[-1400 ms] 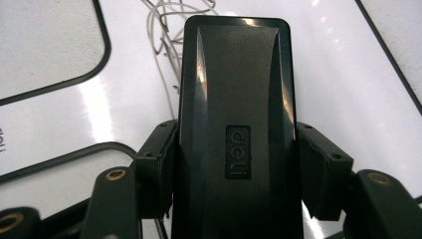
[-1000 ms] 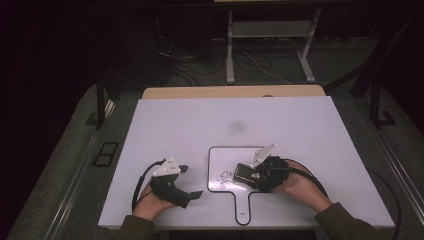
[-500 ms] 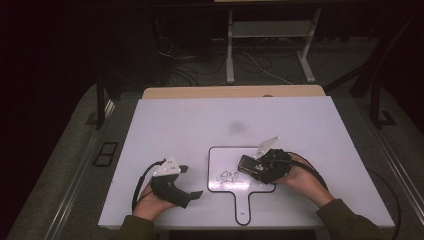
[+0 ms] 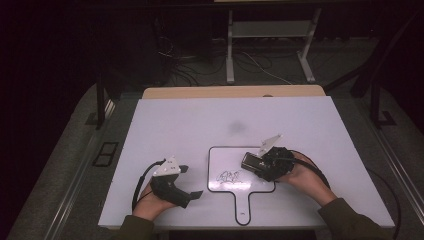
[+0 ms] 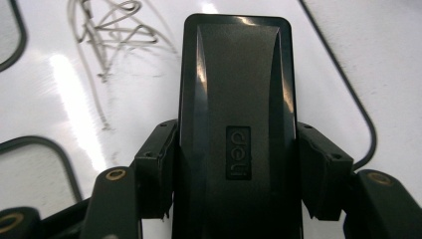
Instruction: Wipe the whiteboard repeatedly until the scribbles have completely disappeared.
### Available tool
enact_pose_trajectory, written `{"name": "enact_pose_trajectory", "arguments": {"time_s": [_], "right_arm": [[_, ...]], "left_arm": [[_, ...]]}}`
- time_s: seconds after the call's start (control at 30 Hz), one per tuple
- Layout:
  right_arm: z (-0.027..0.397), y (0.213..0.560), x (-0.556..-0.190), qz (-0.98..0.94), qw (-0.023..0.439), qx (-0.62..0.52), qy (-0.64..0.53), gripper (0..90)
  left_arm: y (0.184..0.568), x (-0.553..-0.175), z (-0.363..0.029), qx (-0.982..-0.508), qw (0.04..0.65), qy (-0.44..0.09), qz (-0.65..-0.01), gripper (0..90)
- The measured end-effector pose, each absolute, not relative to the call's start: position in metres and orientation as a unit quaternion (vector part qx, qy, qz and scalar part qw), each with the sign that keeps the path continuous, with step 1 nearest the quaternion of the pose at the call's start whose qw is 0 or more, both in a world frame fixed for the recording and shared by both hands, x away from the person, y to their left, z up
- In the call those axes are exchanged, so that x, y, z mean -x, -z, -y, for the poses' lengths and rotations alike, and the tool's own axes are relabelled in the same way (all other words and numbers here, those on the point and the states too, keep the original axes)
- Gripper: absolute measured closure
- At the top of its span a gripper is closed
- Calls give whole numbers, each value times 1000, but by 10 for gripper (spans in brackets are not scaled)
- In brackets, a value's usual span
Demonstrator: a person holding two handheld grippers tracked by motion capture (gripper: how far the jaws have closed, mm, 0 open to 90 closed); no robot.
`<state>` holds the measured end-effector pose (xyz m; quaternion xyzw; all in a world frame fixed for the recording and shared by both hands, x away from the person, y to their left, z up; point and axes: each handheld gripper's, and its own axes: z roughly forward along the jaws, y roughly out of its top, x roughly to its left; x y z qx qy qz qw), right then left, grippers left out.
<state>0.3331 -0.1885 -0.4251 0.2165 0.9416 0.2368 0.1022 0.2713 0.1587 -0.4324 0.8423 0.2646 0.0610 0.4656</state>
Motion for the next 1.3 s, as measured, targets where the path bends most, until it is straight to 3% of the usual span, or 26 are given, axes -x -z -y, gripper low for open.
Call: {"name": "enact_pose_trajectory", "arguments": {"time_s": [0.6,1.3], "right_arm": [[182,424,-302,-950,90,-186,-233,387],[196,424,-342,-940,106,-238,-220,386]], "left_arm": [[432,-271,-158,-843,465,-61,-263,0],[433,-271,-158,-843,465,-60,-263,0]]}}
